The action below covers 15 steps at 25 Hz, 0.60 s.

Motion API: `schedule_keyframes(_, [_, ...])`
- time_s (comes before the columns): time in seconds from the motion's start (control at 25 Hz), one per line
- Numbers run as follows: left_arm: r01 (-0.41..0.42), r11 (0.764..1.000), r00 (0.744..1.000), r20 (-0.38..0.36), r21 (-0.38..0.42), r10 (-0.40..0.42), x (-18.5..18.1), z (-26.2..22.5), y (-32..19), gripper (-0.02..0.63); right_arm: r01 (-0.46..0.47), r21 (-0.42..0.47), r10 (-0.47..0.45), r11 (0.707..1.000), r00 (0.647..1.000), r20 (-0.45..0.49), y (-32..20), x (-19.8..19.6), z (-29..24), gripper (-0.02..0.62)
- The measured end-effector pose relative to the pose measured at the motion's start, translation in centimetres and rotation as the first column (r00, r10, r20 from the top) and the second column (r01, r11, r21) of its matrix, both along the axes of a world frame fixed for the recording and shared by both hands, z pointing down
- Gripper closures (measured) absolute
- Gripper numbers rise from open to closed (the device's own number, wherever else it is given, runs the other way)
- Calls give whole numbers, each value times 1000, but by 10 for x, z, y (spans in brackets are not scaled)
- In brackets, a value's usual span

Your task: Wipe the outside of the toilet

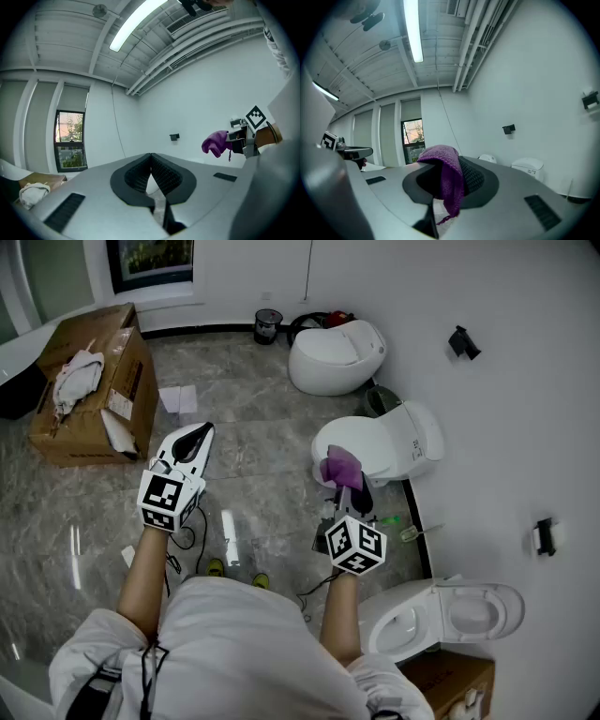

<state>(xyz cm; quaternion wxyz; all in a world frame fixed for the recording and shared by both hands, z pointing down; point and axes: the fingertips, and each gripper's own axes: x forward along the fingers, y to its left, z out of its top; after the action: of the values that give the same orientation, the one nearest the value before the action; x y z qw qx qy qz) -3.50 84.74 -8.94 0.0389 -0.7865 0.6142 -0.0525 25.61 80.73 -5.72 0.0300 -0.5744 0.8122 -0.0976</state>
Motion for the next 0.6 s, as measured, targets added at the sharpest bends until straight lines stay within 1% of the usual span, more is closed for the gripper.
schedule_keyframes(0.24, [4, 1000, 1000, -1, 2, -4, -1, -2, 3, 589, 9, 2, -9, 1000, 1000, 3, 2, -3, -2, 511])
schedule_keyframes(0.4, [4, 1000, 1000, 0, 6, -4, 2, -2, 5, 589, 20, 11, -20, 1000, 1000, -5, 3, -3, -3, 511])
schedule_keyframes(0.6, [-4, 1000, 1000, 2, -10, 4, 12, 2, 6, 589, 29, 21, -29, 999, 1000, -1, 4, -2, -3, 508])
